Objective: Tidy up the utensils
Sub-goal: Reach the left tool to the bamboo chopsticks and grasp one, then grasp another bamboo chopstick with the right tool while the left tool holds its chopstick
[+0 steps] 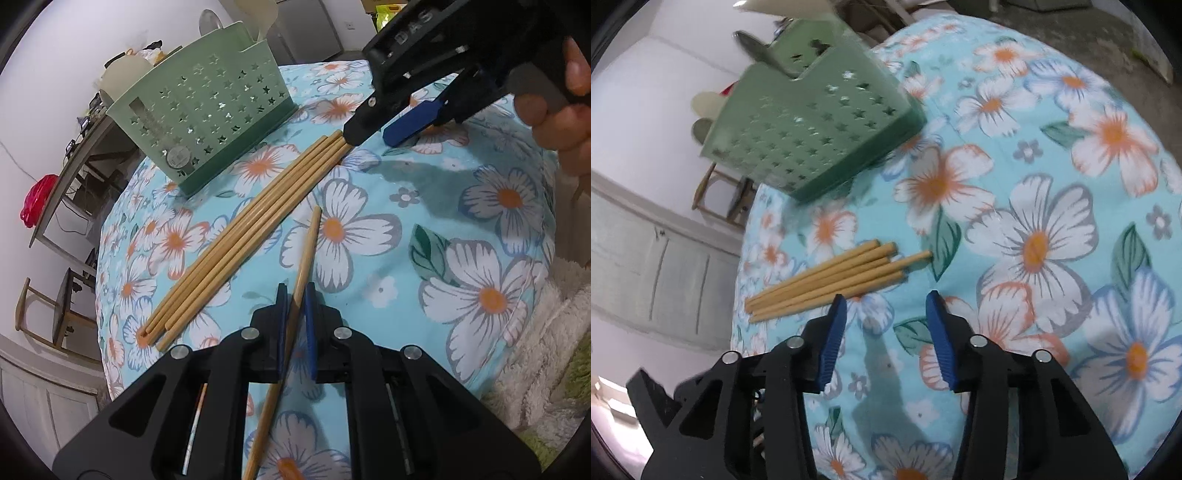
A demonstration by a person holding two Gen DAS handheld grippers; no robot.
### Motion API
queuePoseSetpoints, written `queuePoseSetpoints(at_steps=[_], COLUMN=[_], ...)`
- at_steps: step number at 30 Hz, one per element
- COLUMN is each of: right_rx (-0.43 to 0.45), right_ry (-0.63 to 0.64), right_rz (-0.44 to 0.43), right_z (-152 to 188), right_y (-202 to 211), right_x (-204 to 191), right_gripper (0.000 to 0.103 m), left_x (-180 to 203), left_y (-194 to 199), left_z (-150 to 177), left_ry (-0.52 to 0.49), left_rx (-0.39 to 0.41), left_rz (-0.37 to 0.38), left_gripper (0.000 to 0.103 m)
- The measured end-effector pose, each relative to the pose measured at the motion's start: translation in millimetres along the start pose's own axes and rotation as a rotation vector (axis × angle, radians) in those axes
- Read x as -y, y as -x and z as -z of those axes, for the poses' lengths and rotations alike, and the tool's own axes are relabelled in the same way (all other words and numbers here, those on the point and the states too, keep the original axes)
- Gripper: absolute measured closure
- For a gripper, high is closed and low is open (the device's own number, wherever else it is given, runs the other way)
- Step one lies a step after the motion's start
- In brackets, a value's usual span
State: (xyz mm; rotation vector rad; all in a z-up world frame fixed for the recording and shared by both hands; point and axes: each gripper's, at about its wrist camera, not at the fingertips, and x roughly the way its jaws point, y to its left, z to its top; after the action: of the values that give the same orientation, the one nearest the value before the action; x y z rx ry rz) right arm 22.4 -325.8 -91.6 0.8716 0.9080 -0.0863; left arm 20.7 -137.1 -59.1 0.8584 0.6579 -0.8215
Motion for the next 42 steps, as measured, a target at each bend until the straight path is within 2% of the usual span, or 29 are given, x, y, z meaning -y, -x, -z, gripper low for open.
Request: queuePoseSetpoints(at_steps=[4, 7, 14, 20, 27, 30, 32, 35, 39, 42], right_rx=[0.017, 0.027, 0.033, 0.074, 0.249, 0.304, 0.289, 0.3, 0.325, 0.279], right_ry=[-0.082, -0.129, -0.193, -0.172, -0.145, -0.131, -0.132, -0.135, -0.142, -0.171], right_rz=[-0.036, -0.051, -0.07, -0.09, -0.013, 0.053, 0.101, 0.16, 0.172, 0.104], right_z=[-4.7, -7.0, -6.9, -5.5, -38.7, -57.9, -67.5, -70.4, -63.7, -56.2], right_y=[-2.8, -4.8, -7.5, 7.5, 42.1, 42.8, 36.3, 37.9, 51.7, 50.9], right_x=[7.4, 12.1, 21.3, 17.1, 23.3, 30.4, 34.1, 37.9, 42.6, 47.3], right_gripper=[0.062, 0.068, 0.091, 0.093, 0.094, 0.092, 0.089, 0.063, 0.06, 0.06], left_x=[-1.9, -1.1, -6.5, -7.4, -6.8, -6.8, -6.8, -6.9, -6.8, -6.8], left_y=[-2.4, -0.9, -5.5, -6.1, -6.6, -7.1, -7.3, -7.4, -7.9, -8.4], left_z=[-1.4, -1.4, -1.5, -1.4, -1.9, -2.4, -2.7, -2.6, -2.9, -3.0], left_ry=[0.013, 0.021, 0.035, 0.04, 0.035, 0.039, 0.04, 0.039, 0.04, 0.039], left_rx=[0.004, 0.005, 0.01, 0.01, 0.011, 0.01, 0.01, 0.01, 0.01, 0.009], left_rz=[0.009, 0.013, 0.02, 0.026, 0.027, 0.028, 0.029, 0.029, 0.031, 0.033], left_gripper=[0.095, 0.095, 0.094, 0.094, 0.094, 0.094, 0.094, 0.094, 0.094, 0.094])
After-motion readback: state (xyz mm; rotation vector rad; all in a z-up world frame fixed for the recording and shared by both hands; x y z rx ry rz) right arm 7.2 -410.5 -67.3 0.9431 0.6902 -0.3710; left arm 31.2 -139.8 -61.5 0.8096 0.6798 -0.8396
